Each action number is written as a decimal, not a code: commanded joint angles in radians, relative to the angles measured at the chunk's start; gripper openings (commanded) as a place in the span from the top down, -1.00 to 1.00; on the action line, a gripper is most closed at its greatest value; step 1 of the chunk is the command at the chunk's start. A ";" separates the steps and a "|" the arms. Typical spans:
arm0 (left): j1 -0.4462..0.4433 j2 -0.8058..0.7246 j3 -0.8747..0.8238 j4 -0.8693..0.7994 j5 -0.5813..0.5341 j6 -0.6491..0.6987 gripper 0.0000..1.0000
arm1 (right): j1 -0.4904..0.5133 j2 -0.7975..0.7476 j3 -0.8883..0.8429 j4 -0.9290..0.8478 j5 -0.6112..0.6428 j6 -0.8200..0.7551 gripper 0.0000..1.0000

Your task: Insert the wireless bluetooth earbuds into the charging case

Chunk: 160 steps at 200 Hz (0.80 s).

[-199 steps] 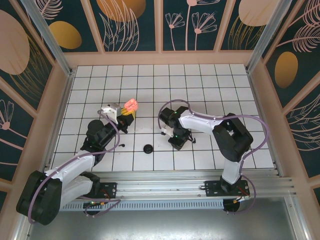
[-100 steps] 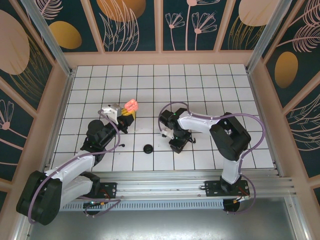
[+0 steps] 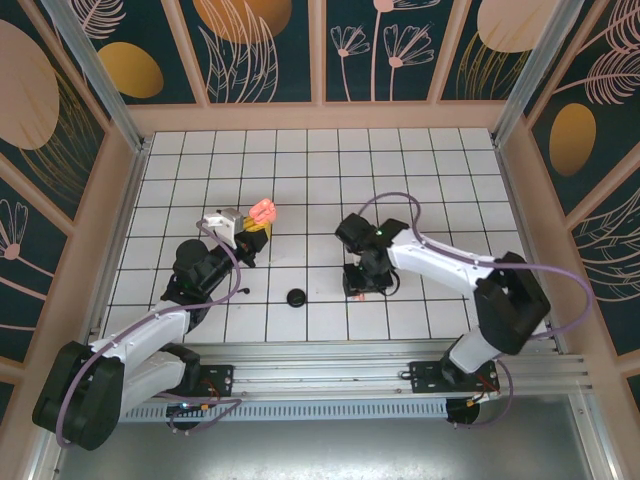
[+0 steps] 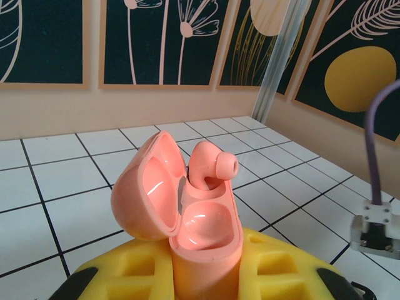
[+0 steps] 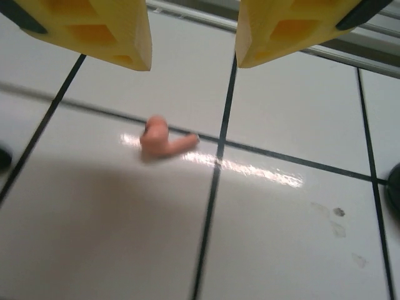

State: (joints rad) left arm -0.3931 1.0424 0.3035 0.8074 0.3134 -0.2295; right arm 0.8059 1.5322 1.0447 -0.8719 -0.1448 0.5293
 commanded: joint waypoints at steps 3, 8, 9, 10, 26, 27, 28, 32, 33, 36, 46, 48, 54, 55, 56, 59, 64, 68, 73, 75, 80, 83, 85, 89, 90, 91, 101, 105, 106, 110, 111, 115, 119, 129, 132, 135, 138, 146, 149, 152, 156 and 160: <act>0.005 0.001 0.002 0.015 0.025 0.015 0.81 | 0.007 -0.083 -0.101 0.076 -0.068 0.309 0.18; 0.005 0.002 0.000 0.016 0.026 0.013 0.82 | 0.010 -0.096 -0.120 0.088 -0.066 0.330 0.17; 0.005 0.002 0.000 0.016 0.026 0.013 0.81 | 0.011 -0.099 -0.124 0.090 -0.066 0.334 0.16; 0.005 0.002 0.000 0.016 0.026 0.013 0.82 | 0.011 -0.101 -0.126 0.092 -0.066 0.336 0.16; 0.005 0.004 -0.001 0.022 0.029 0.010 0.81 | 0.008 -0.132 -0.183 0.151 -0.063 0.381 0.11; 0.005 0.004 -0.002 0.023 0.029 0.009 0.81 | 0.008 -0.135 -0.187 0.157 -0.064 0.385 0.11; 0.005 0.004 -0.002 0.024 0.029 0.010 0.81 | 0.007 -0.136 -0.190 0.162 -0.066 0.386 0.11; 0.005 0.004 -0.001 0.024 0.030 0.010 0.81 | 0.005 -0.139 -0.202 0.180 -0.070 0.392 0.10; 0.005 0.005 -0.001 0.024 0.030 0.011 0.82 | 0.005 -0.139 -0.205 0.184 -0.071 0.394 0.10; 0.006 0.005 0.000 0.023 0.029 0.010 0.82 | 0.002 -0.141 -0.215 0.197 -0.074 0.395 0.10; 0.005 0.005 0.000 0.021 0.030 0.010 0.81 | -0.004 -0.138 -0.233 0.224 -0.076 0.400 0.10; 0.005 0.004 0.000 0.021 0.030 0.010 0.81 | -0.006 -0.137 -0.237 0.228 -0.076 0.401 0.09; 0.005 0.004 0.001 0.020 0.029 0.010 0.81 | -0.012 -0.132 -0.244 0.237 -0.075 0.403 0.09; 0.005 0.003 0.000 0.020 0.029 0.010 0.81 | -0.012 -0.132 -0.246 0.239 -0.074 0.403 0.09; 0.005 0.003 0.000 0.019 0.029 0.010 0.82 | -0.013 -0.131 -0.247 0.240 -0.073 0.403 0.09; 0.005 0.002 0.000 0.018 0.029 0.010 0.81 | -0.016 -0.128 -0.250 0.245 -0.071 0.404 0.09; 0.005 0.001 0.000 0.018 0.029 0.010 0.81 | -0.020 -0.124 -0.255 0.252 -0.066 0.407 0.10; 0.005 -0.001 0.000 0.018 0.029 0.011 0.81 | -0.024 -0.123 -0.259 0.260 -0.065 0.408 0.10; 0.005 -0.002 -0.001 0.017 0.028 0.012 0.81 | -0.032 -0.122 -0.266 0.270 -0.067 0.407 0.10; 0.005 -0.002 0.000 0.016 0.027 0.012 0.81 | -0.033 -0.120 -0.267 0.275 -0.068 0.406 0.10; 0.005 -0.003 0.001 0.014 0.028 0.012 0.81 | -0.038 -0.118 -0.274 0.285 -0.071 0.404 0.11; 0.005 -0.004 0.002 0.011 0.025 0.013 0.81 | -0.041 -0.117 -0.276 0.292 -0.071 0.403 0.11; 0.005 -0.004 0.002 0.010 0.025 0.013 0.81 | -0.042 -0.116 -0.278 0.295 -0.071 0.402 0.11; 0.005 -0.006 0.001 0.009 0.026 0.015 0.81 | -0.046 -0.115 -0.283 0.303 -0.072 0.401 0.11; 0.005 -0.007 0.001 0.009 0.026 0.015 0.81 | -0.046 -0.115 -0.284 0.304 -0.072 0.402 0.11; 0.005 -0.007 0.000 0.009 0.026 0.016 0.81 | -0.047 -0.115 -0.285 0.305 -0.072 0.401 0.11; 0.005 -0.010 0.000 0.007 0.023 0.016 0.81 | -0.055 -0.110 -0.291 0.320 -0.074 0.395 0.11; 0.005 -0.011 0.002 0.006 0.022 0.015 0.81 | -0.056 -0.108 -0.294 0.328 -0.077 0.393 0.11; 0.005 -0.010 0.002 0.006 0.021 0.015 0.81 | -0.056 -0.108 -0.294 0.329 -0.077 0.393 0.11; 0.005 -0.013 0.002 0.004 0.022 0.015 0.81 | -0.058 -0.106 -0.297 0.337 -0.082 0.391 0.11; 0.005 -0.013 0.002 0.004 0.023 0.015 0.81 | -0.059 -0.104 -0.298 0.338 -0.083 0.391 0.11; 0.006 -0.013 0.002 0.004 0.022 0.016 0.81 | -0.060 -0.102 -0.300 0.345 -0.087 0.391 0.11; 0.006 -0.013 0.002 0.003 0.021 0.016 0.81 | -0.062 -0.098 -0.302 0.350 -0.090 0.388 0.11; 0.005 -0.013 0.004 0.000 0.022 0.016 0.81 | -0.065 -0.089 -0.301 0.358 -0.093 0.382 0.11; 0.005 -0.013 0.004 0.000 0.021 0.016 0.80 | -0.065 -0.086 -0.301 0.359 -0.094 0.379 0.11; 0.005 -0.013 0.005 0.000 0.021 0.016 0.80 | -0.066 -0.084 -0.301 0.361 -0.095 0.378 0.11; 0.005 -0.013 0.005 0.001 0.021 0.016 0.81 | -0.066 -0.081 -0.300 0.365 -0.096 0.376 0.11; 0.005 -0.011 0.005 0.001 0.019 0.017 0.80 | -0.069 -0.075 -0.300 0.377 -0.100 0.372 0.11; 0.005 -0.011 0.006 0.001 0.020 0.017 0.80 | -0.069 -0.074 -0.301 0.380 -0.102 0.371 0.11; 0.005 -0.012 0.007 0.000 0.022 0.018 0.81 | -0.071 -0.071 -0.301 0.385 -0.106 0.370 0.12; 0.005 -0.010 0.007 -0.001 0.021 0.018 0.81 | -0.072 -0.068 -0.300 0.390 -0.107 0.369 0.12; 0.006 -0.010 0.006 -0.002 0.021 0.018 0.80 | -0.073 -0.065 -0.299 0.393 -0.108 0.367 0.12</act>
State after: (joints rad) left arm -0.3931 1.0439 0.3035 0.8047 0.3313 -0.2295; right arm 0.7452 1.4464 0.7567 -0.5240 -0.2379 0.8997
